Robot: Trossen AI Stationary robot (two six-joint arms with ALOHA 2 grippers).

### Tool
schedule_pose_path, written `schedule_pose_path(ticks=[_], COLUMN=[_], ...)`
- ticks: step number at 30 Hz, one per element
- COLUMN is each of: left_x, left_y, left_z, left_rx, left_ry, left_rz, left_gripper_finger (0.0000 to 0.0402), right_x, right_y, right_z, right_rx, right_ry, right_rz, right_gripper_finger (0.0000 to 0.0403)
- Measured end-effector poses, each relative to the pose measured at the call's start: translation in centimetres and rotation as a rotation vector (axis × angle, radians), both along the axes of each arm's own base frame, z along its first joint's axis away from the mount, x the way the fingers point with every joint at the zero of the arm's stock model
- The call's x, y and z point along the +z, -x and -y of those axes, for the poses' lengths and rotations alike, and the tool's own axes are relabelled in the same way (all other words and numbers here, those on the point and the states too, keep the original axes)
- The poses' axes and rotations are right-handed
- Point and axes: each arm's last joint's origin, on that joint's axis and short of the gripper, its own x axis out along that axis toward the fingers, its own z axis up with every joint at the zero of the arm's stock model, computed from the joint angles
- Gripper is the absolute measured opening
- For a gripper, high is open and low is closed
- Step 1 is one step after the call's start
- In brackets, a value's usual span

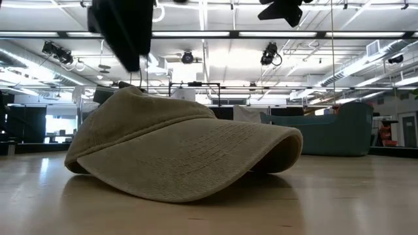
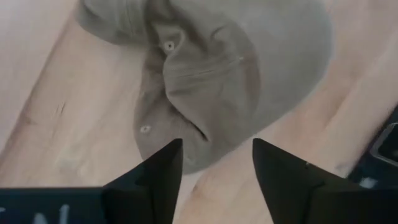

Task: Pick & Place hat
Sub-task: Put the left light brown cap into the blue bin

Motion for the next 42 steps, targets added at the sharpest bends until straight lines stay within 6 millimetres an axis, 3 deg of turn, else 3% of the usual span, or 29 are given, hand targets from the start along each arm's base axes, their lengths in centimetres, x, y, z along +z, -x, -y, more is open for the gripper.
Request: schedule_pose_path(ticks=[6, 12, 16, 20, 27, 36, 42], left_x=[-2.1, -4.5, -5.7, -5.7, -4.5, 0.9, 4.4], left_y=[-1.6, -2.7, -3.2, -3.3, -3.1, -3.4, -4.9], left_z=[-0.9, -1.7, -1.8, -1.9, -2.1, -2.7, -4.6], left_rx=[-0.057, -0.056, -0.090, -0.098, -0.148, -0.467, -0.682], left_ry=[0.042, 0.072, 0.081, 0.083, 0.075, -0.132, -0.339], left_rz=[-0.049, -0.130, -0.146, -0.142, -0.116, 0.072, 0.177], left_gripper_finger=[0.0253, 0.0279, 0.0270, 0.0214, 0.0023, 0.0006, 0.0005], right_x=[0.0, 0.0, 0.0, -0.1, -0.1, -0.4, -1.0], right_y=[0.0, 0.0, 0.0, 0.1, 0.1, 0.0, -1.1], right_z=[-0.4, -0.4, -0.4, -0.4, -0.4, -1.0, -1.6], right_rx=[0.021, 0.022, 0.022, 0.030, 0.064, 0.297, 0.460], right_ry=[0.016, 0.017, 0.017, 0.031, 0.089, 0.080, 0.048], right_rz=[0.002, 0.002, 0.002, -0.008, -0.021, -0.021, -0.009], right_gripper_finger=[0.0254, 0.0267, 0.0267, 0.0267, 0.0268, 0.0268, 0.0268])
